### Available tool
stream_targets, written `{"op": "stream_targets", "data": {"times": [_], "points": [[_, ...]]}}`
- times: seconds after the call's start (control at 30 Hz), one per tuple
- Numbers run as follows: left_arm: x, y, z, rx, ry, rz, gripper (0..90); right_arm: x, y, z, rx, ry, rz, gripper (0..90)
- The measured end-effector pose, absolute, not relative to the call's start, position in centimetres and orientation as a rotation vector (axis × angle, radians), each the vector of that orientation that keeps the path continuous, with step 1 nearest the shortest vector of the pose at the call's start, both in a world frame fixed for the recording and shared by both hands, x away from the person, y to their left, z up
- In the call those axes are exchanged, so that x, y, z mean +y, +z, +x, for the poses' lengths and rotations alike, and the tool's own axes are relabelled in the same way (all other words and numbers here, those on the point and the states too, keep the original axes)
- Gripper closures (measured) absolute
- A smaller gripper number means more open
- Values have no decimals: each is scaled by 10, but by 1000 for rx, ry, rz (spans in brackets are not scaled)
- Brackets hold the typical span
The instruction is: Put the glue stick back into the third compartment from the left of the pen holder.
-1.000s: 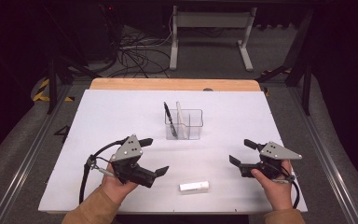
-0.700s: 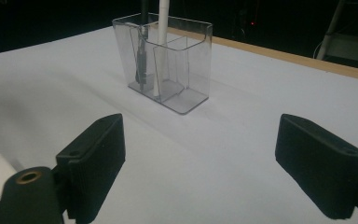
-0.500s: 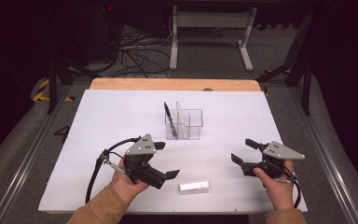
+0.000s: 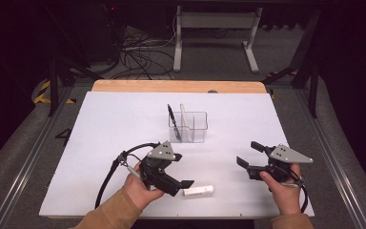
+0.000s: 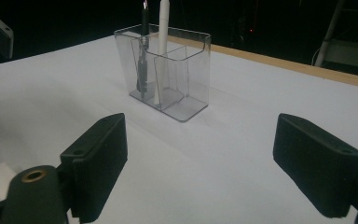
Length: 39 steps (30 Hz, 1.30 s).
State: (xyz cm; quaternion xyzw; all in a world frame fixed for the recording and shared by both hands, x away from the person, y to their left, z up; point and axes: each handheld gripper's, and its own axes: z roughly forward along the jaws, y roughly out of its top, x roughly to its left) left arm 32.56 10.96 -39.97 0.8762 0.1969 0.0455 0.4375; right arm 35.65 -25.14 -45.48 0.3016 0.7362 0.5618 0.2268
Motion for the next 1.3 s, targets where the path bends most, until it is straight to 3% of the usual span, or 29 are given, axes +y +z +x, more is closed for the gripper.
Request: {"op": "stream_targets", "data": {"times": [0.27,0.67,0.93,1.3], "points": [[81,-407,326,442,156,2316,142,-251,-455,357,2035,1543,822,181],[50,-427,334,415,112,2458,167,-251,-456,357,2042,1537,831,181],[36,-437,340,432,2,2527,210,-250,-457,358,2049,1540,826,181],[25,-446,338,363,78,2668,312,-250,-457,358,2054,1539,832,181]]}}
